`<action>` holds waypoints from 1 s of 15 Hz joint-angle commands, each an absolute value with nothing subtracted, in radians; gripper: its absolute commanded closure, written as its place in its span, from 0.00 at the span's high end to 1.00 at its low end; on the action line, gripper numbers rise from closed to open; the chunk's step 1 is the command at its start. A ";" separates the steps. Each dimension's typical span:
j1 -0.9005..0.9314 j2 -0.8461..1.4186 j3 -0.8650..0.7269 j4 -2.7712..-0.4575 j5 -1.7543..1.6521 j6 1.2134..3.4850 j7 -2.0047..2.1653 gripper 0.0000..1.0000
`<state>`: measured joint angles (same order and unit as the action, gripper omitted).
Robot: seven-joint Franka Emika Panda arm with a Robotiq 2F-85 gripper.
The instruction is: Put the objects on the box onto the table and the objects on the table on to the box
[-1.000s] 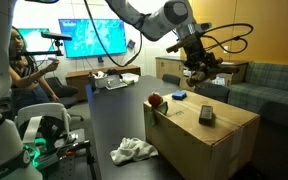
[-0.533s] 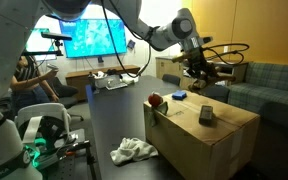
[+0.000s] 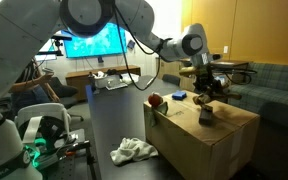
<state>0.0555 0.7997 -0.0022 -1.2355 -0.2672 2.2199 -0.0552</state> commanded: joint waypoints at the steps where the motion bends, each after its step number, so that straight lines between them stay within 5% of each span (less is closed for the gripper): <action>1: 0.033 0.866 -0.021 -1.128 -0.213 2.191 -0.053 0.02; 4: 0.018 0.883 -0.020 -1.109 -0.197 2.198 -0.071 0.07; 5: 0.015 0.880 -0.017 -1.110 -0.195 2.206 -0.081 0.34; 6: 0.014 0.877 -0.015 -1.111 -0.194 2.207 -0.085 0.35; 15: -0.011 0.767 0.036 -1.260 -0.180 2.268 -0.239 0.99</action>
